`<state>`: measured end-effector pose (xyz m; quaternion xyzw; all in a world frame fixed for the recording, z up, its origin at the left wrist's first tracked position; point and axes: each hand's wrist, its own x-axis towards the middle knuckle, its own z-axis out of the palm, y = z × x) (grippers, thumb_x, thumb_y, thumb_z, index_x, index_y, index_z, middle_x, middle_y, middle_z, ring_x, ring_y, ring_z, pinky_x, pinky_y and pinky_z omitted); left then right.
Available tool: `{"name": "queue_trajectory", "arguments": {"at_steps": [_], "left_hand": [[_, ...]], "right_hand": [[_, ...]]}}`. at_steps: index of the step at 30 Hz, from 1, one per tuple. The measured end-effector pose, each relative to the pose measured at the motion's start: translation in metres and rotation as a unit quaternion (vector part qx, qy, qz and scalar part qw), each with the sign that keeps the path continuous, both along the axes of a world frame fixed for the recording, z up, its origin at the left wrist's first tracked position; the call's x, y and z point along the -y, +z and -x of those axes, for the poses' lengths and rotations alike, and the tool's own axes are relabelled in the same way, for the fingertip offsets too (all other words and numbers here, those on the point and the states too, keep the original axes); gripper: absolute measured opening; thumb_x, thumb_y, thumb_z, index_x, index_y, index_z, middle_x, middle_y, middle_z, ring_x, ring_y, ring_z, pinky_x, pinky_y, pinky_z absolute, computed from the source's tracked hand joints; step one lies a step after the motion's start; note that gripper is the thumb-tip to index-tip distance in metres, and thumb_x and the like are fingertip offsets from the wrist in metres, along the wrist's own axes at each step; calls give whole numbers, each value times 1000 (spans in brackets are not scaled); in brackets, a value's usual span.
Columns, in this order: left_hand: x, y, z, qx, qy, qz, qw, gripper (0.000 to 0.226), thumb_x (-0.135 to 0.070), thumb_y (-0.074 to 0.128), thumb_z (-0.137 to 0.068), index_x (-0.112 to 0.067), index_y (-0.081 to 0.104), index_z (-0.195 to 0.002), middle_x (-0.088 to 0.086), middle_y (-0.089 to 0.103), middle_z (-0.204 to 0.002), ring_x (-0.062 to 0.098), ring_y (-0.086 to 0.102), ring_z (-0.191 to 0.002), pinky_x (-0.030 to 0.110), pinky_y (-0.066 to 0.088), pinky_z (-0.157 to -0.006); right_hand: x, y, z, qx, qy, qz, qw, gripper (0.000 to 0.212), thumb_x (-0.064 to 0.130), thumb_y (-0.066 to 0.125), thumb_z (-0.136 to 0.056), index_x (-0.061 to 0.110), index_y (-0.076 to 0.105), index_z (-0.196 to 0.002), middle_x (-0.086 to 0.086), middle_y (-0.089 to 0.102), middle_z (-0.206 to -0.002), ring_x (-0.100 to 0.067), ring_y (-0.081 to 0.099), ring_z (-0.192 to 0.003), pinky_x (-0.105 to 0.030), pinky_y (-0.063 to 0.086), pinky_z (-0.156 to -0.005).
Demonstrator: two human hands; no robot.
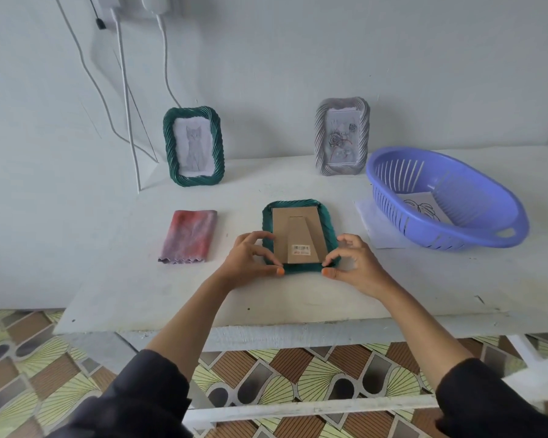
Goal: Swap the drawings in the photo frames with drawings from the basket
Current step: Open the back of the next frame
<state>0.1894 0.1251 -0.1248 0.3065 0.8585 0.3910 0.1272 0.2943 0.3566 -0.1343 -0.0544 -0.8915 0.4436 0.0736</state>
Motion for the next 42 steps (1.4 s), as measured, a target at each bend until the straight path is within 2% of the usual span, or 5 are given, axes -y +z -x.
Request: {"name": "queue_trajectory", "arguments": {"at_steps": [5, 8, 14, 36, 42], "left_hand": [[-6, 6, 6, 111, 72, -124, 983, 19, -28, 74, -76, -40, 67, -89, -8, 42, -127, 10, 36, -124, 28, 29, -104], [-20, 6, 10, 67, 183, -118, 974, 19, -29, 65, -84, -26, 67, -102, -1, 55, -119, 15, 48, -108, 25, 37, -88], [-47, 7, 15, 33, 304, -54, 951, 14, -27, 62, -83, -20, 74, -88, 1, 72, -101, 24, 64, -92, 31, 49, -77], [-58, 17, 14, 141, 363, -110, 914, 13, -18, 67, -81, -12, 75, -89, 8, 72, -94, 26, 65, -91, 43, 54, -87], [-61, 23, 8, 146, 366, -177, 902, 11, -11, 64, -84, -12, 74, -83, 8, 71, -83, 22, 64, -76, 30, 55, -71]], "right_hand": [[-5, 12, 3, 37, 16, 57, 998, 19, 22, 77, -72, 34, 66, -83, 1, 35, -129, -5, 30, -126, -21, 19, -102], [-10, 21, 19, 17, -37, 55, 998, 20, 26, 72, -77, 33, 69, -96, 0, 39, -122, -10, 36, -124, -21, 22, -101], [-9, 18, 56, 8, -117, -34, 993, 29, 30, 66, -81, 27, 67, -109, -3, 50, -126, -18, 47, -120, -33, 34, -101], [-9, -4, 55, -17, -109, -158, 981, 34, 37, 57, -87, 28, 61, -120, -1, 56, -131, -23, 45, -120, -36, 36, -97], [-9, -4, 55, -16, -110, -154, 982, 35, 38, 57, -87, 28, 60, -121, 1, 56, -131, -23, 45, -120, -36, 36, -98]]}}
